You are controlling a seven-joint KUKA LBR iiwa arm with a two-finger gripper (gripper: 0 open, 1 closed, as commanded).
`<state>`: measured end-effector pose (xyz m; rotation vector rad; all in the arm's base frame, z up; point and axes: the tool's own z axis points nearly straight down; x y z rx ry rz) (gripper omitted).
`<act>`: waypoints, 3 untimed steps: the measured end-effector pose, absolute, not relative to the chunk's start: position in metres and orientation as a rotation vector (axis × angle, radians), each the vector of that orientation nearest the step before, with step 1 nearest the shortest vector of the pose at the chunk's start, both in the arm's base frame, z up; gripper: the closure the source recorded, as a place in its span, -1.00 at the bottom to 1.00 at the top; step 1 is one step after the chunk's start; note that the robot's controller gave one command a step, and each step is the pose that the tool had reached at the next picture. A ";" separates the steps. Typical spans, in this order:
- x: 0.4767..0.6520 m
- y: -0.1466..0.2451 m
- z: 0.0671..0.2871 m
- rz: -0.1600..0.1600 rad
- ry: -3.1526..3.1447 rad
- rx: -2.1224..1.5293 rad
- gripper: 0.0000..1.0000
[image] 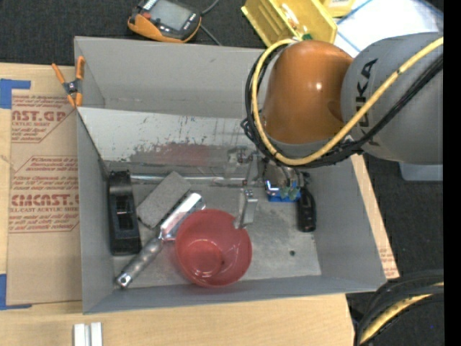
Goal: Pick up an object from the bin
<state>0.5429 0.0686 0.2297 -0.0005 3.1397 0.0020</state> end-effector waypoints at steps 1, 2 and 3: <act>0.543 0.069 0.230 0.002 3.140 -0.001 -1.00; 0.566 0.064 0.238 0.002 3.136 -0.077 -1.00; 0.552 0.078 0.286 0.003 3.113 0.404 -1.00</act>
Offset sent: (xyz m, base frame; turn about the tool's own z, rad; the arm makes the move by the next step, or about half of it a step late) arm 0.0240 -0.0057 0.0084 -0.0524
